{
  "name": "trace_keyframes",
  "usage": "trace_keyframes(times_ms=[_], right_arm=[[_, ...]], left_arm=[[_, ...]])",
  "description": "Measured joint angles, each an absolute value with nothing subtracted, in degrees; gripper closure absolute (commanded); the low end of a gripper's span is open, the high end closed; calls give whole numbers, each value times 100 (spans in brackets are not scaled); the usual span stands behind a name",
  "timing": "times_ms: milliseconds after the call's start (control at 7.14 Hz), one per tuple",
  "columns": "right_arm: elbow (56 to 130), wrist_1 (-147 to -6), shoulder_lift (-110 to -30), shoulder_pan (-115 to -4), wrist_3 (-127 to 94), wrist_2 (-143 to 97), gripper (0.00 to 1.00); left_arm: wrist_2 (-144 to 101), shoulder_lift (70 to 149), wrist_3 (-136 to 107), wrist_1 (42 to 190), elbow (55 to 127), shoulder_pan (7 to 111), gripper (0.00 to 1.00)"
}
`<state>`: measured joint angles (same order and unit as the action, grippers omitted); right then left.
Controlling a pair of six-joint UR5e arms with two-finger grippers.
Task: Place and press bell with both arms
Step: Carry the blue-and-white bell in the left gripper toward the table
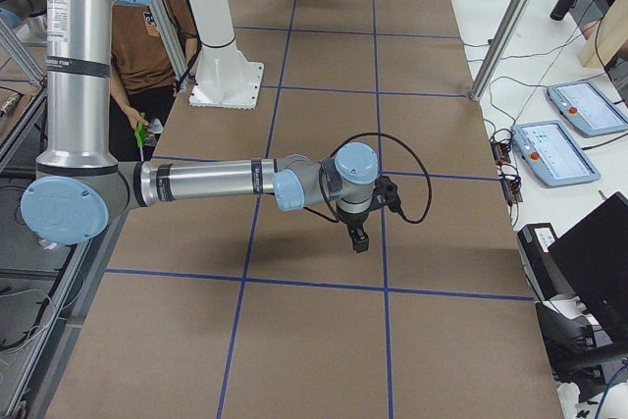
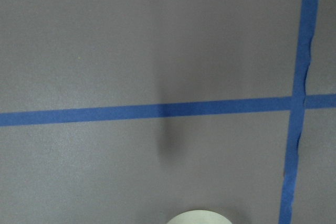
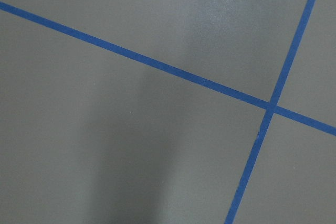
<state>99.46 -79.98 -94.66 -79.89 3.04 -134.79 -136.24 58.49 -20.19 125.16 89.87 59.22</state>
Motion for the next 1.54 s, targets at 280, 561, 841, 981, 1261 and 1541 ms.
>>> trace_keyframes(times_ms=[280,561,841,981,1261,1541], right_arm=[[9951,-7998,-9466,-7982,305,-13484,0],[9956,-7996,-9466,-7981,300,-13492,0],[9960,-7996,-9467,-7975,299,-13501,0],[9963,-7996,-9471,-7974,299,-13503,0],[9962,-7996,-9474,-7972,302,-13501,0],[9959,-7998,-9474,-7969,300,-13500,0]], left_arm=[[-13617,5862,-2681,13035,8856,5550,0],[-13570,5772,-3184,14052,8330,5297,0],[-13593,5756,-3733,14671,8161,5057,0],[-13614,5752,-4110,15004,8146,4855,0],[-13621,5645,-4506,15365,8135,4540,0],[-13590,5434,-4565,15591,8122,4466,0]])
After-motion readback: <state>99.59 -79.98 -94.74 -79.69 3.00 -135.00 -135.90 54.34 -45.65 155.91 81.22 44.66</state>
